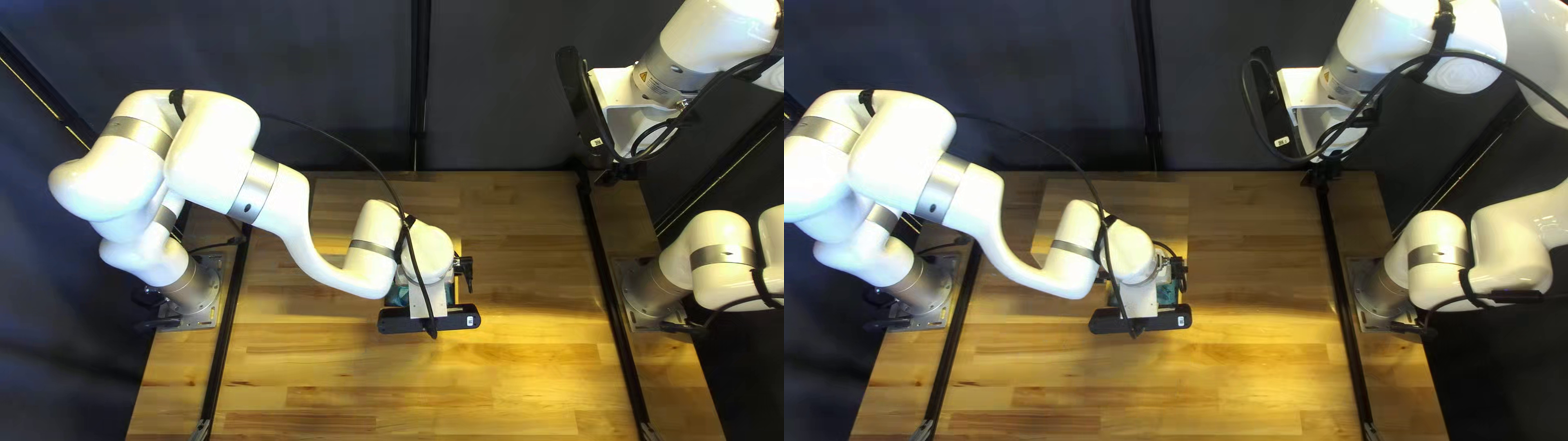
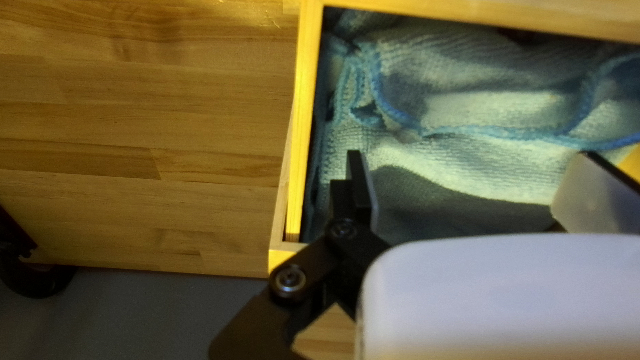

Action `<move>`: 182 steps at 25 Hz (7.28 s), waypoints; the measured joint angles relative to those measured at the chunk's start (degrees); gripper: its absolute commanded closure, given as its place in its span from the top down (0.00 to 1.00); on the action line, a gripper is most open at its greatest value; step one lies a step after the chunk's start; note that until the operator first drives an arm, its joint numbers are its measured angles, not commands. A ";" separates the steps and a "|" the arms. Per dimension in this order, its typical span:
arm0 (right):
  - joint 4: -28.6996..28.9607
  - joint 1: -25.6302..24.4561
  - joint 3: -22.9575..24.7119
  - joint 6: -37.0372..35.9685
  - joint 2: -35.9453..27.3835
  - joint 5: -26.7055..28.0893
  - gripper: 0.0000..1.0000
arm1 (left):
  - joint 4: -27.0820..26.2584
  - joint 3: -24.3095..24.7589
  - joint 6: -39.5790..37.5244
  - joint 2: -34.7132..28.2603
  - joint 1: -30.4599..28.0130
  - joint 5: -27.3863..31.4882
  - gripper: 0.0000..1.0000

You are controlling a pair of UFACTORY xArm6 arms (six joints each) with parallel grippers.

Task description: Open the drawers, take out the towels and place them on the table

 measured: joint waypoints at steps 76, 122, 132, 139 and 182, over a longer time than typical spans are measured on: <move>0.00 0.00 0.00 0.00 0.00 0.00 1.00 | 3.03 -6.15 -3.70 -0.73 -2.56 7.91 0.00; 0.00 0.00 0.00 0.00 0.00 0.00 1.00 | 3.38 3.11 -0.11 -0.75 0.52 -3.75 0.00; 0.00 0.00 0.00 0.00 0.00 0.00 1.00 | 3.53 3.81 -0.66 -2.01 0.07 -3.57 0.00; 0.00 0.00 0.00 0.00 0.00 0.00 1.00 | 3.83 3.42 -2.22 -6.61 -1.81 1.75 0.00; 0.00 0.00 0.00 0.00 0.00 0.00 1.00 | -4.18 -7.12 -35.17 -4.83 -3.09 13.77 1.00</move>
